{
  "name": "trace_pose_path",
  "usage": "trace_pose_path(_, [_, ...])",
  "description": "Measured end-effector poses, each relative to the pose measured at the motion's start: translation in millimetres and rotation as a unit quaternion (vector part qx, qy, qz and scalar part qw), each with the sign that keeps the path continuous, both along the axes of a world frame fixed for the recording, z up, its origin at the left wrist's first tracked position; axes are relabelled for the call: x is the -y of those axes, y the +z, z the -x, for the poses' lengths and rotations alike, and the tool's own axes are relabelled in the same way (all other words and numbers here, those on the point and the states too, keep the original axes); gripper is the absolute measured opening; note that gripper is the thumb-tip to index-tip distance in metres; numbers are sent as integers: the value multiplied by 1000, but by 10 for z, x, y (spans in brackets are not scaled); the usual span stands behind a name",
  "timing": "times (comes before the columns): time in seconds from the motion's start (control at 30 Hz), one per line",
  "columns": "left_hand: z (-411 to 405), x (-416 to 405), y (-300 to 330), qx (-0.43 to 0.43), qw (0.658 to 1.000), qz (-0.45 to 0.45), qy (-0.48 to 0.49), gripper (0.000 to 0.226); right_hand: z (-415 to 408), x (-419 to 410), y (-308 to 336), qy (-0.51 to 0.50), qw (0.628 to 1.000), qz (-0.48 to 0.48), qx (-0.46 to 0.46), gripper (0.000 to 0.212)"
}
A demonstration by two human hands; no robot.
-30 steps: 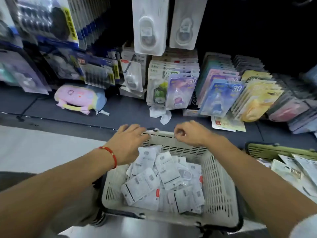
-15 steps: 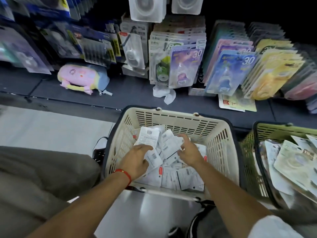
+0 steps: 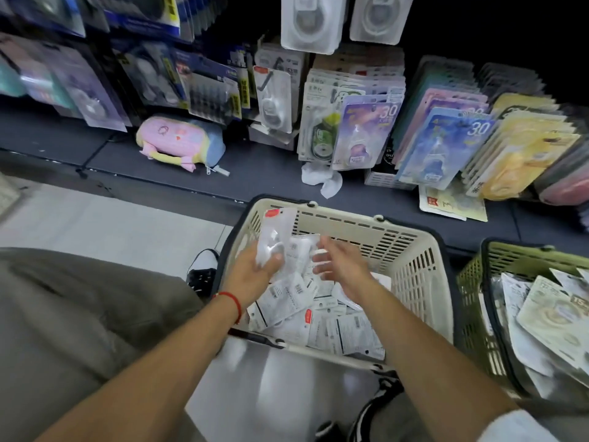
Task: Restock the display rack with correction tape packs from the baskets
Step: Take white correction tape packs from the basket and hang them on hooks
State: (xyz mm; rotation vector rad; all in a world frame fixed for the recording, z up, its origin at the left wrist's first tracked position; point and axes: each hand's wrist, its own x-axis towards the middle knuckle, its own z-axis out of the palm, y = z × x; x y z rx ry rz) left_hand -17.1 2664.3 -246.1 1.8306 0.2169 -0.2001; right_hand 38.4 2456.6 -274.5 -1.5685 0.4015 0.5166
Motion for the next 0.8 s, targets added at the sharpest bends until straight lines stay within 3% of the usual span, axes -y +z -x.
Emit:
trace_pose_path(0.07, [21,-117,44,-43,993,85,63,24,136,-110,-300,179,952,245,39,42])
trace_pose_path(0.1, [35,-164,75,-59,988,114,91,19,220,-160,-436,249,921,293,54,46])
trace_pose_path(0.2, [63,-289,140,-103,970,156,158,14,396,-232,-680,289,909,292,72,48])
trace_pose_path(0.37, [63,-391,225,-168,943,219,186,33,272,16,-505,225,945,222,84,24])
trace_pose_path(0.47, [43,-331,243,-230,921,252,188,35,133,201,-134,130,953,211,173,28])
trace_pose_path(0.6, [15,-194,262,-264,900,313,152,45,80,149,343,40,903,244,351,37])
trace_pose_path(0.7, [-42,-109,296,-268,865,403,131,58,198,-81,491,136,847,239,454,42])
trace_pose_path(0.8, [-63,-85,343,-244,874,394,145,43,281,-301,471,263,798,215,498,36])
